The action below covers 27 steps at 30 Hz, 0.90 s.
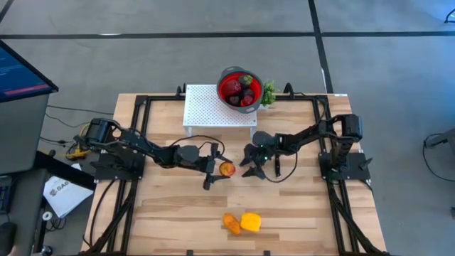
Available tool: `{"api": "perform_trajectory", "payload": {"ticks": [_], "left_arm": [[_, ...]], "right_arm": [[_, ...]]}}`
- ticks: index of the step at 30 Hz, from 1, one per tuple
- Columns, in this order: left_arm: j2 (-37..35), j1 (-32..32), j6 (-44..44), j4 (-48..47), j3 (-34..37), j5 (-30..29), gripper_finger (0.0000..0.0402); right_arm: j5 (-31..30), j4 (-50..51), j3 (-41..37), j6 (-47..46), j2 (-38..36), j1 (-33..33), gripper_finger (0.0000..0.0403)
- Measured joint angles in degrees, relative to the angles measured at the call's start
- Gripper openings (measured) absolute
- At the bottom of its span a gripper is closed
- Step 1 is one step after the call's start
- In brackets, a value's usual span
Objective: Pick & Place Fruit
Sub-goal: Put the red apple into the red strainer bowl
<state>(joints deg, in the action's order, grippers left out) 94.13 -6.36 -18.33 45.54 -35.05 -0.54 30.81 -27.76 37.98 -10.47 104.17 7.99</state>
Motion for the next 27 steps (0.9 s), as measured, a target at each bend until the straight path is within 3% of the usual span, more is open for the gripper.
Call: {"api": "perform_trajectory", "payload": {"ticks": [4,9,15,22,27], "left_arm": [[-0.1,-0.5,7.8,-5.8,0.0,-4.3,0.0266],[-1.1,-0.5,18.6,-21.0,-5.6,-10.9,0.0264],[-1.2,0.8,14.0,-33.0,-19.8,-16.1,0.0265],[-1.2,9.0,7.6,-33.3,-28.8,-18.6,0.0266],[-1.2,15.8,8.0,-31.0,-29.6,-18.5,0.0266]], "right_arm": [[-11.8,7.3,0.2,2.2,-1.0,-3.8,0.0293],[-30.0,6.3,0.1,1.6,-0.9,-10.6,0.0282],[-54.5,-0.6,0.0,-1.6,-0.6,-16.0,0.0281],[-69.2,-3.5,-0.1,-6.5,-0.6,-19.4,0.0281],[-79.8,-9.9,-0.1,-5.2,-0.6,-23.8,0.0281]]}}
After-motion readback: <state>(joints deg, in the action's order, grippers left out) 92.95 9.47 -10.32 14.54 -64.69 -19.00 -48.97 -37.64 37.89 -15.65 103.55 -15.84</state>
